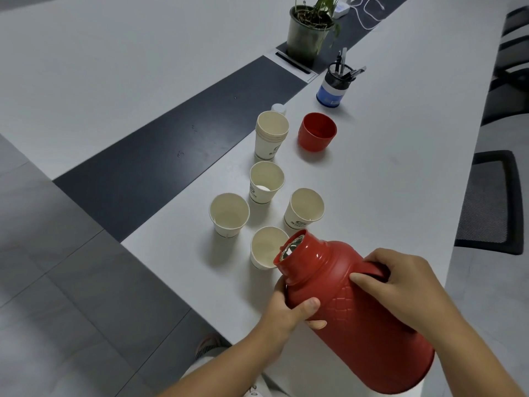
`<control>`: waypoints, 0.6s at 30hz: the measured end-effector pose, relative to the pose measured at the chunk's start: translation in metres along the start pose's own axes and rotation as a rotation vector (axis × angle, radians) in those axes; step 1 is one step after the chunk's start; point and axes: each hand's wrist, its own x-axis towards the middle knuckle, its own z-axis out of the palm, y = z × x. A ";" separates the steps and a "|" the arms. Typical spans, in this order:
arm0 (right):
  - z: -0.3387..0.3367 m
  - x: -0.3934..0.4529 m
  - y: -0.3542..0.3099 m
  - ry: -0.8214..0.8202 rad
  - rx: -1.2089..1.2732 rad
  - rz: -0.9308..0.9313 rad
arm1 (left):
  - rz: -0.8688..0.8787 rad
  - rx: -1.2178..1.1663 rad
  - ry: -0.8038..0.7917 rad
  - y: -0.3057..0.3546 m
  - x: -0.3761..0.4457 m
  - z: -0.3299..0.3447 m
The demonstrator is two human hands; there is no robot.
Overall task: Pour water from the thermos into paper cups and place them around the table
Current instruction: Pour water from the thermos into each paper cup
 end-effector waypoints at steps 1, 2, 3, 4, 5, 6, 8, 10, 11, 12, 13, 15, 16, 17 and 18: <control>0.000 0.000 0.000 0.002 -0.002 -0.001 | 0.000 0.001 -0.005 0.001 0.000 0.000; 0.000 0.000 0.000 0.004 -0.003 -0.001 | -0.002 0.003 -0.008 0.001 0.000 0.001; -0.001 0.000 0.000 0.005 -0.004 0.000 | -0.005 0.004 -0.010 0.001 0.000 0.001; -0.001 0.000 0.000 0.005 -0.005 0.001 | -0.005 0.003 -0.013 0.002 0.000 0.001; -0.001 0.000 0.000 0.004 -0.006 0.006 | -0.002 0.001 -0.016 0.003 0.000 0.001; -0.001 0.000 0.000 0.001 -0.006 0.012 | -0.002 -0.002 -0.019 0.003 0.000 0.001; -0.001 0.000 -0.001 -0.002 -0.006 0.023 | -0.008 -0.003 -0.020 0.004 -0.001 0.001; -0.002 -0.001 -0.002 -0.006 -0.005 0.028 | -0.011 0.005 -0.016 0.003 -0.001 0.001; -0.002 -0.001 -0.002 -0.008 -0.005 0.030 | -0.011 0.009 -0.015 0.002 -0.001 0.001; -0.002 -0.001 -0.002 -0.011 -0.006 0.030 | -0.013 0.012 -0.014 0.001 -0.001 0.001; -0.002 -0.001 -0.002 -0.014 -0.009 0.030 | -0.014 0.013 -0.011 0.000 -0.001 0.001; -0.002 -0.001 -0.002 -0.017 -0.015 0.032 | -0.013 0.009 -0.006 -0.001 -0.001 0.001; -0.002 -0.001 -0.002 -0.018 -0.016 0.033 | -0.013 0.011 -0.008 -0.002 -0.001 0.001; -0.002 -0.001 -0.002 -0.018 -0.016 0.036 | -0.013 0.012 -0.010 -0.003 -0.001 0.000; -0.002 -0.001 -0.002 -0.018 -0.015 0.038 | -0.013 0.012 -0.010 -0.004 -0.001 0.001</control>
